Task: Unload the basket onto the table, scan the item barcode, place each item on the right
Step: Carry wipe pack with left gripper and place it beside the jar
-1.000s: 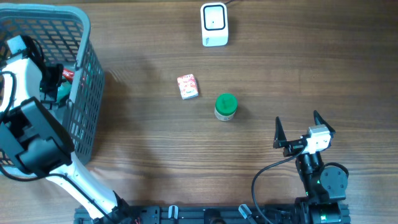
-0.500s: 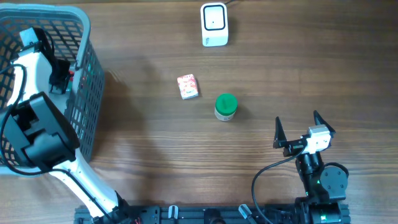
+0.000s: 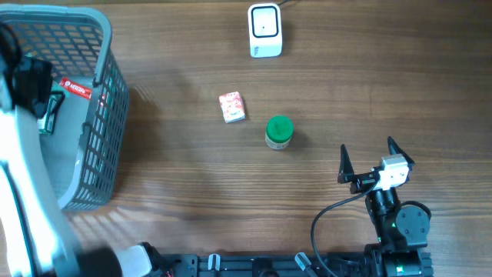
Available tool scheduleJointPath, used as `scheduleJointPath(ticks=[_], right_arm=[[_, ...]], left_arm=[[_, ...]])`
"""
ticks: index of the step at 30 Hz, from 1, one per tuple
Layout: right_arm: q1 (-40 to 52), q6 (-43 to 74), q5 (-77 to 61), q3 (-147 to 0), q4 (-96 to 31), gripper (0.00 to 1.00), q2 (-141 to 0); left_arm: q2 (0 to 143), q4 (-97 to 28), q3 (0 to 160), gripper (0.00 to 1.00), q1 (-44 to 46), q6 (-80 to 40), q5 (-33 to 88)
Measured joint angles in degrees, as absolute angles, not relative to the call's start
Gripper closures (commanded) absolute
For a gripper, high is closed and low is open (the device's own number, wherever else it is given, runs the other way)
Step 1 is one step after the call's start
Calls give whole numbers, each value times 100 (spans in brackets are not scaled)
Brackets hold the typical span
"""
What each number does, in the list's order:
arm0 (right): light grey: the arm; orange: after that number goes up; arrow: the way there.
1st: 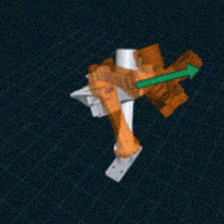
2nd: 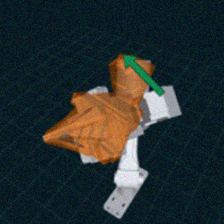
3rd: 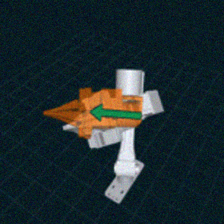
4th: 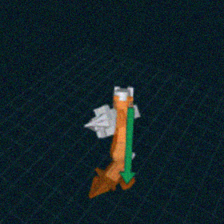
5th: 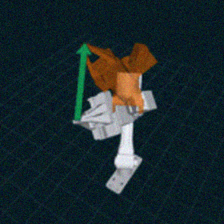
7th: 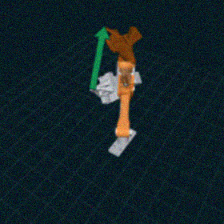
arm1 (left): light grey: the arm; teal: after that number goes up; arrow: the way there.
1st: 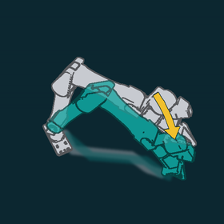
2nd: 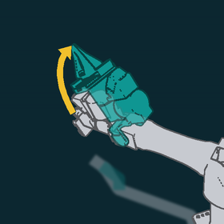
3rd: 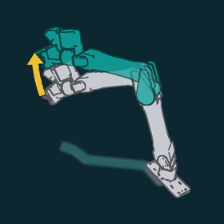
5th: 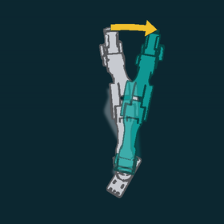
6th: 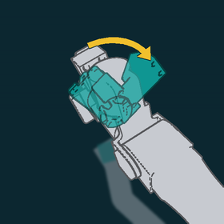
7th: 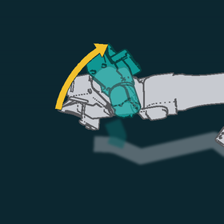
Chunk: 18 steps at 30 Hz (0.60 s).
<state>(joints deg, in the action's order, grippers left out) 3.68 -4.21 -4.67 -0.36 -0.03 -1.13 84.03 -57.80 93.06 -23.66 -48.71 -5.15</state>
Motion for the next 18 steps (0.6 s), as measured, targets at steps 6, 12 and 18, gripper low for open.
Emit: scheduleJointPath(ticks=[6,12,18], right_arm=[[368,-421,-467,-36,-3,0,-113],[368,-421,-467,-36,-3,0,-113],[368,-421,-464,-36,-3,0,-113]], left_arm=[[6991,-6257,9389,96,-864,-4873,-121],[7332,-6388,9207,96,1319,-4807,-132],[8353,-6281,8289,96,2998,-4912,-495]])
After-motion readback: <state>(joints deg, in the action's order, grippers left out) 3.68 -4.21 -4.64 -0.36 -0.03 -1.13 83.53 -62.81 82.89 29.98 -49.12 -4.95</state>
